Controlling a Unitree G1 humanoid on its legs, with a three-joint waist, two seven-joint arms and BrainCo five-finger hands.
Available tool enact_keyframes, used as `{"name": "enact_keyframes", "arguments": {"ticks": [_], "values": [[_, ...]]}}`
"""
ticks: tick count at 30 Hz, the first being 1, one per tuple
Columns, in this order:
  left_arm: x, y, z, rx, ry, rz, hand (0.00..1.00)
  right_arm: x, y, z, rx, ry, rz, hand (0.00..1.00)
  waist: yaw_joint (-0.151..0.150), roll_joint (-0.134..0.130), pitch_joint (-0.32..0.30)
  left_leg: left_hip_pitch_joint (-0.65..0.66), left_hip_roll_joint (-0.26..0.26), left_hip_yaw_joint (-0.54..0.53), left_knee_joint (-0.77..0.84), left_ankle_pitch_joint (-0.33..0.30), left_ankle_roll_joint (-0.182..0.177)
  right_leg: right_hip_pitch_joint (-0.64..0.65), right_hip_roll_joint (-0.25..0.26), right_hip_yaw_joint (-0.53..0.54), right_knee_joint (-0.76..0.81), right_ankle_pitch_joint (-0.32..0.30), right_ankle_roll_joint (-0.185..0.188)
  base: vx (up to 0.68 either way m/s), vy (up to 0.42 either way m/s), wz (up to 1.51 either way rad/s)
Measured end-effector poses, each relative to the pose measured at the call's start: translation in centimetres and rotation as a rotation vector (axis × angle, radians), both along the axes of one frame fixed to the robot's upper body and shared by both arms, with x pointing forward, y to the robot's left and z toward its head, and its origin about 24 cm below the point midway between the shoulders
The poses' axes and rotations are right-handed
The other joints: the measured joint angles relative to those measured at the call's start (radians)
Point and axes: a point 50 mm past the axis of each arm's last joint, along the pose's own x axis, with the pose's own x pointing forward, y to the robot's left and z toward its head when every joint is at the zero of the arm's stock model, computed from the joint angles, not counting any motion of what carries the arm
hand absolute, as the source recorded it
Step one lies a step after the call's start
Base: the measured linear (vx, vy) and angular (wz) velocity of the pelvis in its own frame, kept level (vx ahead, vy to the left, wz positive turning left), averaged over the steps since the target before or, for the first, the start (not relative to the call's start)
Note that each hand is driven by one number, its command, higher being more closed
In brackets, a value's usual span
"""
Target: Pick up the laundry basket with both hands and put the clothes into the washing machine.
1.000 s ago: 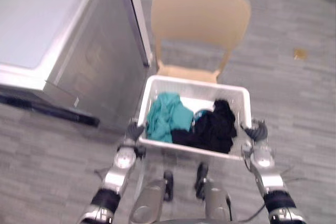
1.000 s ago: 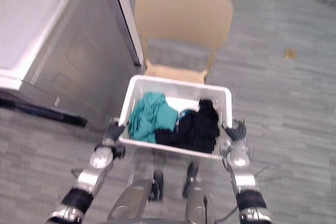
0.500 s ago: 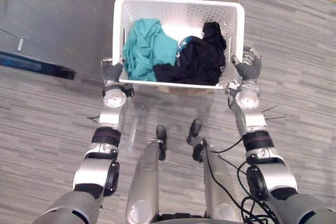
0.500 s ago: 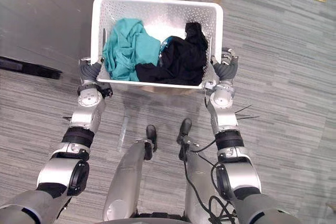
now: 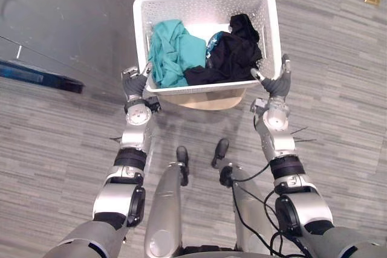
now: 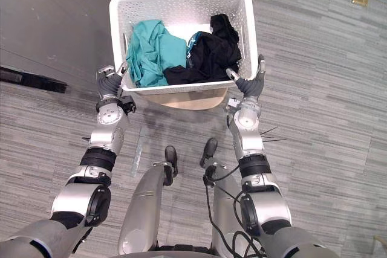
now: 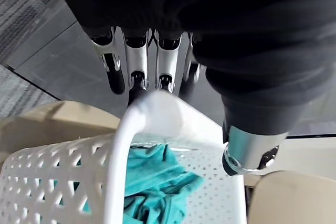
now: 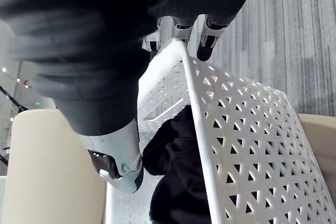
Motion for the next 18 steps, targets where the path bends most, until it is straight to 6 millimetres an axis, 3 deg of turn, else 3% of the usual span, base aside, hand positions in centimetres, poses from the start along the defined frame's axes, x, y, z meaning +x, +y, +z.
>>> {"name": "enact_keyframes", "arguments": {"ticks": [5, 11, 14, 18], "values": [[-2.8, 1.6, -0.9, -0.019, -0.068, 0.049, 0.00, -2.7, -1.1, -0.5, -0.020, -0.055, -0.003, 0.00, 0.008, 0.000, 0.000, 0.054, 0.000, 0.012, -0.022, -0.001, -0.001, 0.038, 0.004, 0.015, -0.002, -0.012, -0.008, 0.01, -0.018, -0.04], [-7.4, 2.3, -5.1, -0.059, -0.007, 0.100, 0.00, -6.4, -2.2, -2.9, -0.115, -0.029, -0.008, 0.00, 0.025, 0.000, 0.000, 0.147, -0.010, 0.004, -0.068, 0.000, -0.006, 0.121, -0.002, 0.001, -0.006, -0.041, -0.008, 0.03, -0.033, 0.11], [-10.0, 1.4, -8.3, -0.074, 0.095, 0.063, 0.00, -8.8, -2.3, -5.4, -0.164, 0.056, 0.032, 0.00, 0.027, 0.000, -0.009, 0.206, -0.021, -0.005, -0.106, 0.002, -0.012, 0.172, -0.011, -0.010, -0.010, -0.059, 0.000, 0.09, -0.014, 0.18], [-14.6, -0.2, -15.5, -0.090, 0.396, -0.062, 0.00, -13.4, -2.9, -12.5, -0.224, 0.365, 0.095, 0.00, 0.027, 0.000, -0.123, 0.315, -0.039, -0.011, -0.208, 0.018, -0.023, 0.264, -0.011, -0.019, -0.065, -0.071, 0.016, 0.19, 0.007, 0.10]]}}
